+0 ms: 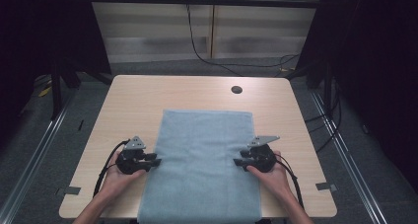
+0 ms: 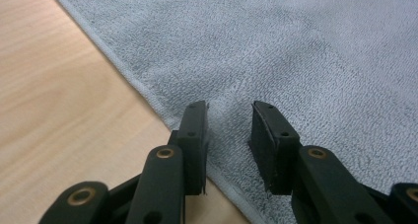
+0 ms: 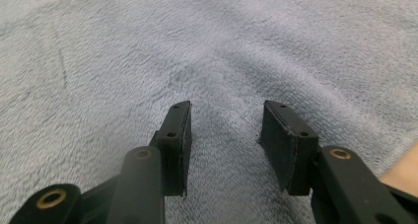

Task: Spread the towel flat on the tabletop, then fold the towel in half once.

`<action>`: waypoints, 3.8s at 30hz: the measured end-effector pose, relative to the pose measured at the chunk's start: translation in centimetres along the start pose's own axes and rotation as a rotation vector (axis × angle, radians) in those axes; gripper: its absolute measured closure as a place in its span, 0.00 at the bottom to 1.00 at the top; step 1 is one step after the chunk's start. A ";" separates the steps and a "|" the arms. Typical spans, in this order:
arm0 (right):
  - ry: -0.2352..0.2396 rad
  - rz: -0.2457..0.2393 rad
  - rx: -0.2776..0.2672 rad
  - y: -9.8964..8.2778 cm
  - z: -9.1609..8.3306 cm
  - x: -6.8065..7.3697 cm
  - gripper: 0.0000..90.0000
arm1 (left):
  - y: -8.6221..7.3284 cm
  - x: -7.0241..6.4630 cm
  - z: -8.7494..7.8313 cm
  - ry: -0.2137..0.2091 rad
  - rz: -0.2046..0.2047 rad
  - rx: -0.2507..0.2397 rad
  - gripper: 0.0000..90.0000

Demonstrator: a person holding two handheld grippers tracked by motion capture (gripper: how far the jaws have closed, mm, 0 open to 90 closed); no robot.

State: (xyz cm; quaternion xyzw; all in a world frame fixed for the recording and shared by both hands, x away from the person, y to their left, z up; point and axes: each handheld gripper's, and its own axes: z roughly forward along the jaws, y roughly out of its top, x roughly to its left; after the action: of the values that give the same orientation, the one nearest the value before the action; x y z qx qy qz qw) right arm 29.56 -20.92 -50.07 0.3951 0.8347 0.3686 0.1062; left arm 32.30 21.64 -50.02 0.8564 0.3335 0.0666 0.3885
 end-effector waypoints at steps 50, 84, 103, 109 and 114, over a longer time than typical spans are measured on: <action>0.032 0.014 -0.008 0.4 0.7 0.4 0.52 | -0.1 0.8 0.3 -0.011 -0.021 -0.046 0.64; 0.091 0.034 -0.050 0.5 -3.0 1.3 0.47 | 1.0 -1.1 -0.9 -0.109 -0.047 -0.031 0.60; -0.059 0.068 -0.030 2.6 1.5 -5.3 0.46 | 0.8 1.5 1.4 -0.027 -0.042 -0.064 0.51; -0.076 0.075 -0.018 2.3 1.5 -5.7 0.45 | 0.6 1.3 1.4 -0.014 -0.030 -0.072 0.50; -0.078 0.067 -0.020 2.0 1.7 -5.8 0.44 | 0.6 1.4 1.4 -0.020 -0.046 -0.077 0.50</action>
State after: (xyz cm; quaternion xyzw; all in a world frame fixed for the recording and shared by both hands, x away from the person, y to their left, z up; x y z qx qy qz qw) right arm 35.39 -23.50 -50.55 0.4359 0.8125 0.3646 0.1301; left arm 34.20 21.37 -50.75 0.8334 0.3465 0.0619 0.4261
